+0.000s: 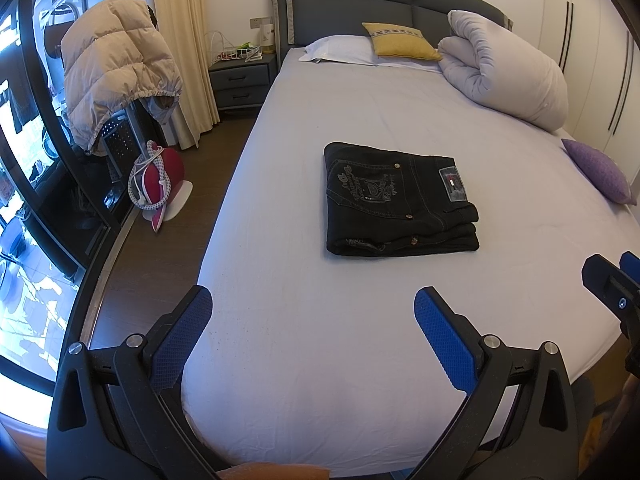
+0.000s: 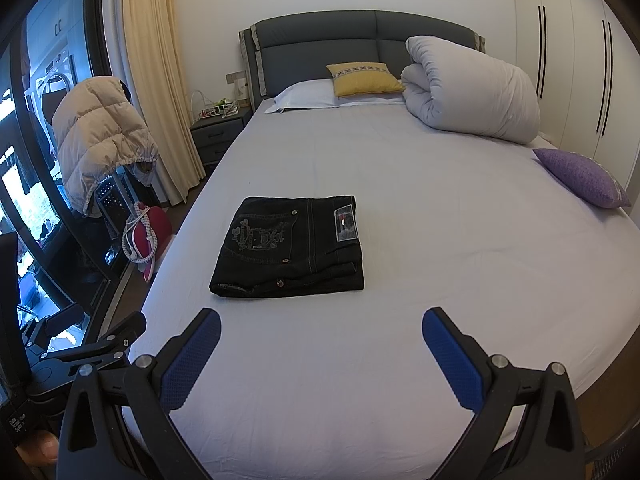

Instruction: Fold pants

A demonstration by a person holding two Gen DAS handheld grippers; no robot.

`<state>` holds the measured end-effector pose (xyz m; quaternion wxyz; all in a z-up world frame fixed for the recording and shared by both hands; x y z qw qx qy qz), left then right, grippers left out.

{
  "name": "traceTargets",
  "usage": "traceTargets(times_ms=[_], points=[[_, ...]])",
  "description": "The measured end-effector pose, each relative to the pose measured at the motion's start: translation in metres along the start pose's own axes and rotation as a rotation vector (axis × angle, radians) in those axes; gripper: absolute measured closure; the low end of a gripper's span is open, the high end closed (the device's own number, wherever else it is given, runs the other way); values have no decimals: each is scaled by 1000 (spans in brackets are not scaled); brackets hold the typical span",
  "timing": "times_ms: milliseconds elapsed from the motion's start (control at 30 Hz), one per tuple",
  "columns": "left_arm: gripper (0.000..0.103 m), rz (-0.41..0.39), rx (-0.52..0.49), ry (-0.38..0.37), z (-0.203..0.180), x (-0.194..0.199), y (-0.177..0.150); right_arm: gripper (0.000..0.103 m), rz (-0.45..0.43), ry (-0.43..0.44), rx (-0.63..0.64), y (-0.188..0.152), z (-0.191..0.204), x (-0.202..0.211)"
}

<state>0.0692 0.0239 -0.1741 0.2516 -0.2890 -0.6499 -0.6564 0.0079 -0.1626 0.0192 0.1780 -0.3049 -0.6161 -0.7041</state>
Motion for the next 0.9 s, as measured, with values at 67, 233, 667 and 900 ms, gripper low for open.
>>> traceTargets(times_ms=[67,233,667,900], points=[[0,0,0,0,0,0,0,0,0,0,-1,-1,-1,-1],[0,-1,-2,0,0,0,0,0,3,0,-1,-1,-1,0],[0,4,-4,-2,1,-1,-3,0,7,2,-1,-3,-1,-1],[0,2,-5,-3,4,-3,-7,0,10,3,-4,-5,-2,-1]])
Point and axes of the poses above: each gripper's, at about its wrist camera, not at the fingertips, and x roughly against the way its jaws point, z to its left, y to its top, the point moved 2 cm from there along -x, roughly the way its jaws point, and after that the axes turned 5 degrees about -z, right-handed, at the moved point
